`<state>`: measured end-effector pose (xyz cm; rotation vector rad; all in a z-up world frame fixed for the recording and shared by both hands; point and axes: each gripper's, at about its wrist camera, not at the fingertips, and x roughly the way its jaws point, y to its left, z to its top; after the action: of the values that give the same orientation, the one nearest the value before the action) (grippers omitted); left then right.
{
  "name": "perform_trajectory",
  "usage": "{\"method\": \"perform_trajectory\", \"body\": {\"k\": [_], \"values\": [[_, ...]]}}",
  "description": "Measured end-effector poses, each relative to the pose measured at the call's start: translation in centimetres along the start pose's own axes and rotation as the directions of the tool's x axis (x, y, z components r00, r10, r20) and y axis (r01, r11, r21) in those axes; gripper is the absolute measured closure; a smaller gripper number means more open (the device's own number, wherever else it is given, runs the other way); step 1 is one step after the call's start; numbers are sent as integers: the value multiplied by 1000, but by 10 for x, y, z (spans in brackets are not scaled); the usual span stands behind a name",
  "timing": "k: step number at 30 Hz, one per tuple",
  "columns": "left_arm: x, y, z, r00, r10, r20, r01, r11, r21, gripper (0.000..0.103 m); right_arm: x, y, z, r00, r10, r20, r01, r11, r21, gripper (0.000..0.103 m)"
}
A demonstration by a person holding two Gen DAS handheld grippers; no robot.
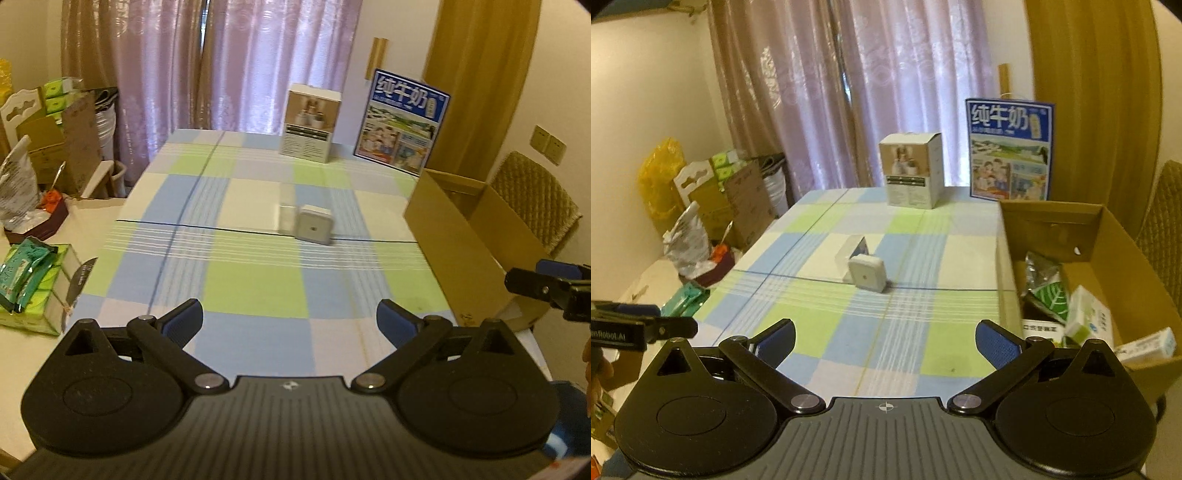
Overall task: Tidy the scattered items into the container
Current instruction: 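Move both tools back over the table toward the night light and case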
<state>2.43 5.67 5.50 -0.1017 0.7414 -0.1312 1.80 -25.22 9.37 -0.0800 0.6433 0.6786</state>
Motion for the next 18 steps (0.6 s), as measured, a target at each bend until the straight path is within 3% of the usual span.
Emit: {"method": "perform_trajectory", "body": {"k": [7,18], "values": [[26,14,16,1000,15,-7,-15,1000,20,4,38,5,8,999,7,-31,-7,1000,-21,2],[111,36,52,999,24,-31,-25,1000,-12,4,131,5,20,999,-9,-54,9,1000,13,2]]}}
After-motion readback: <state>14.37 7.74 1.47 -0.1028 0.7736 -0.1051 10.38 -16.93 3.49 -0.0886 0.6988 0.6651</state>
